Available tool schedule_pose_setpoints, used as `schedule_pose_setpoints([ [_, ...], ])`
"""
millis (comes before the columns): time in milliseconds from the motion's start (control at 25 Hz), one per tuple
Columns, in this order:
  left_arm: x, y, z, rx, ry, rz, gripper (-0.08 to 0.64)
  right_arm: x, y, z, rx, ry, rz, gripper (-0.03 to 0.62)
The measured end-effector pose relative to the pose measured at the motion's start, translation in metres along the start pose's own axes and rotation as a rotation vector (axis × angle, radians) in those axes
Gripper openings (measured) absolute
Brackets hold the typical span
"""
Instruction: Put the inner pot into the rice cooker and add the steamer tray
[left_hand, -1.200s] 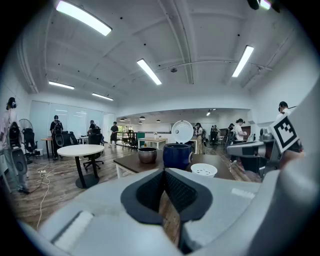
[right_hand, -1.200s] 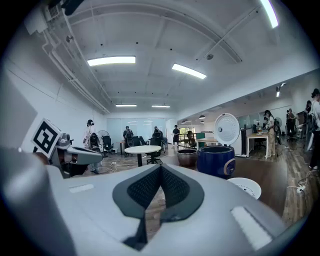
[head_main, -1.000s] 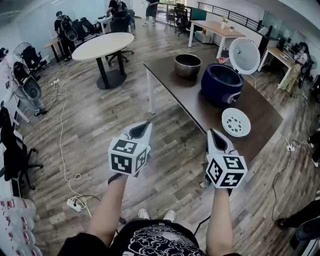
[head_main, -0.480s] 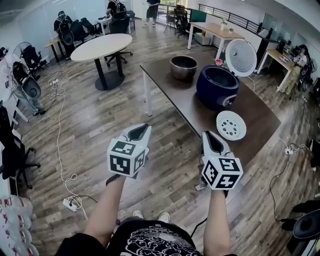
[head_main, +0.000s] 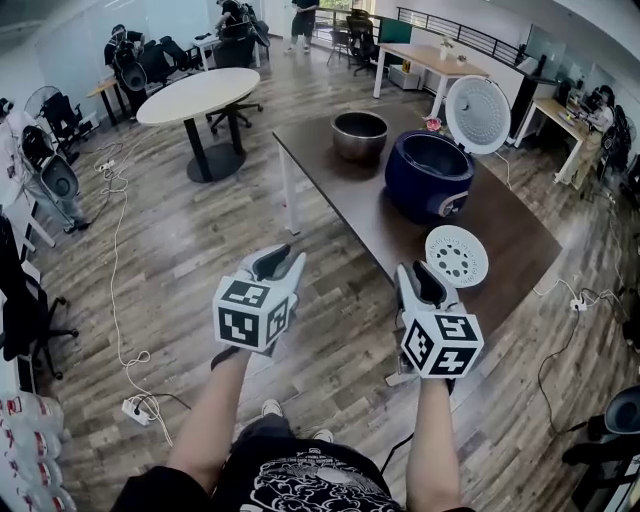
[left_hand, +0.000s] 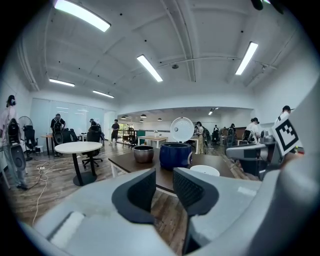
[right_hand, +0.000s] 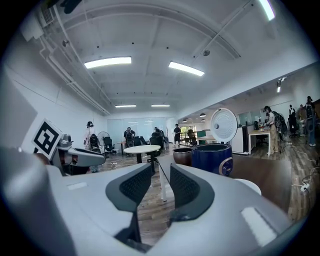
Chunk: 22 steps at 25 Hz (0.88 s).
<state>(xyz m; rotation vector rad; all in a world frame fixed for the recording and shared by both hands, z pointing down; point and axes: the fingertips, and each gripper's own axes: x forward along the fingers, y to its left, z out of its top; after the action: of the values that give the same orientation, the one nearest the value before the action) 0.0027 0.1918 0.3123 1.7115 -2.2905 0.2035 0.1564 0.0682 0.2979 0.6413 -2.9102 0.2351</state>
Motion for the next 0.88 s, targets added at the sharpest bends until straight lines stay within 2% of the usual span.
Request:
schedule_pose_setpoints([
  [160, 0.021, 0.003, 0.004, -0.004, 0.002, -0.013, 0.140, 0.014, -0.013, -0.001, 0.009, 0.005, -0.007, 0.146],
  [400, 0.056, 0.027, 0.004, -0.028, -0.002, -0.028, 0.247, 0.047, -0.028, -0.005, 0.021, 0.017, -0.034, 0.203],
  [640, 0.106, 0.071, 0.015, -0.029, 0.010, -0.077, 0.324, 0.100, -0.034, 0.001, 0.029, 0.022, -0.099, 0.276],
  [880, 0.157, 0.132, 0.035, -0.009, 0.020, -0.142, 0.370, 0.167, -0.027, 0.014, 0.042, 0.018, -0.168, 0.311],
])
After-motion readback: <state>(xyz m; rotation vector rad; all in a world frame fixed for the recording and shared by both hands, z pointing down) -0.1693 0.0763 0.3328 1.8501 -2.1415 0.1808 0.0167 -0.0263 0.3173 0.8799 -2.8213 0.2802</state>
